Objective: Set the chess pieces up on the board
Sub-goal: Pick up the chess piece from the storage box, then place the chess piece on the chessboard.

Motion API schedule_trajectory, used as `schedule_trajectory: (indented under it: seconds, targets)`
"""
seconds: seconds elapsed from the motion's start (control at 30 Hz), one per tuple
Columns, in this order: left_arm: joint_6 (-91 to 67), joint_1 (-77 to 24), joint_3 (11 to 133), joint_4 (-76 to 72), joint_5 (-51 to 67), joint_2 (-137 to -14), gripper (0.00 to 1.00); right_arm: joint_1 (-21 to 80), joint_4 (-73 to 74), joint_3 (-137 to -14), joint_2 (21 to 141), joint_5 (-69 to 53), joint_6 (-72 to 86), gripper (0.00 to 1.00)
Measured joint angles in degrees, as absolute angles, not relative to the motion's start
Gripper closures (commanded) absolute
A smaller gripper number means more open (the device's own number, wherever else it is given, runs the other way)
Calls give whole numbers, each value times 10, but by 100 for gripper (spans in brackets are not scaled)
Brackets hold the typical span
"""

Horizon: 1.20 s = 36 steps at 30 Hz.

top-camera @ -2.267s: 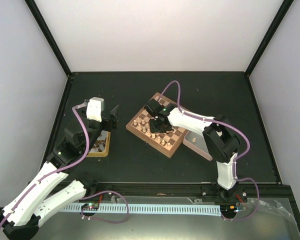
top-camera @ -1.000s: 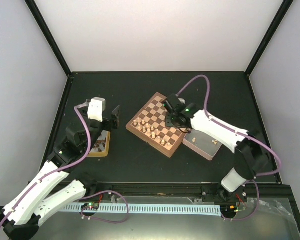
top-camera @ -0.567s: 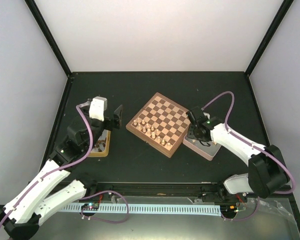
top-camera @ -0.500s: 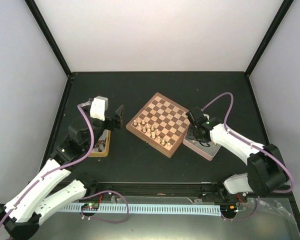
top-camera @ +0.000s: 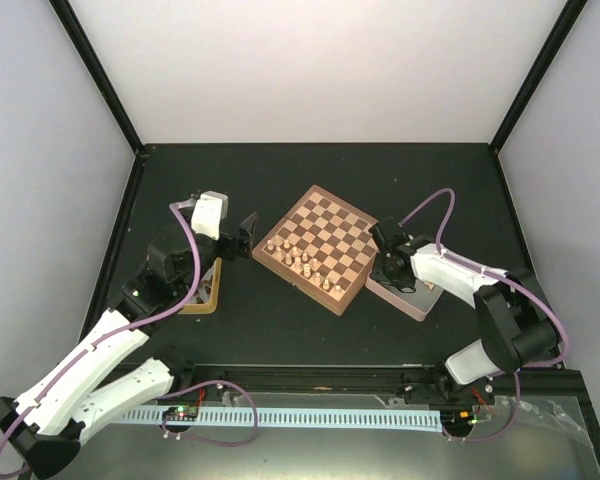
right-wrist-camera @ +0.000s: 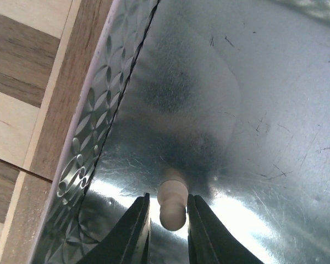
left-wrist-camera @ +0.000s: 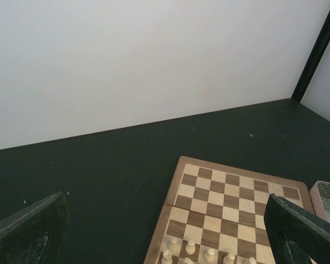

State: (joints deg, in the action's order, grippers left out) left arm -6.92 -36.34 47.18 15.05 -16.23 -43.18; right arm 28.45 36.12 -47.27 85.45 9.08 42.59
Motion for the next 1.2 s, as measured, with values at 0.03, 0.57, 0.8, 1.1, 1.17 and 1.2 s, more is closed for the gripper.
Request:
schedule_trajectory:
  seconds: [0.03, 0.57, 0.8, 1.1, 1.17, 1.2]
  targets:
    - [-68, -363, 472, 150, -161, -433, 1, 284, 361, -473, 858, 91, 424, 84]
    - [-59, -363, 470, 133, -143, -436, 1, 283, 366, -474, 857, 120, 421, 96]
    - [-60, -363, 467, 129, -136, -436, 1, 283, 380, -505, 809, 111, 410, 96]
    - [-55, -362, 452, 114, -124, -419, 1, 295, 390, -569, 788, 61, 407, 96]
    - [-52, -361, 444, 108, -123, -410, 1, 305, 390, -583, 794, 51, 404, 96]
    - [-51, -361, 442, 106, -123, -407, 1, 312, 390, -592, 801, 48, 403, 96]
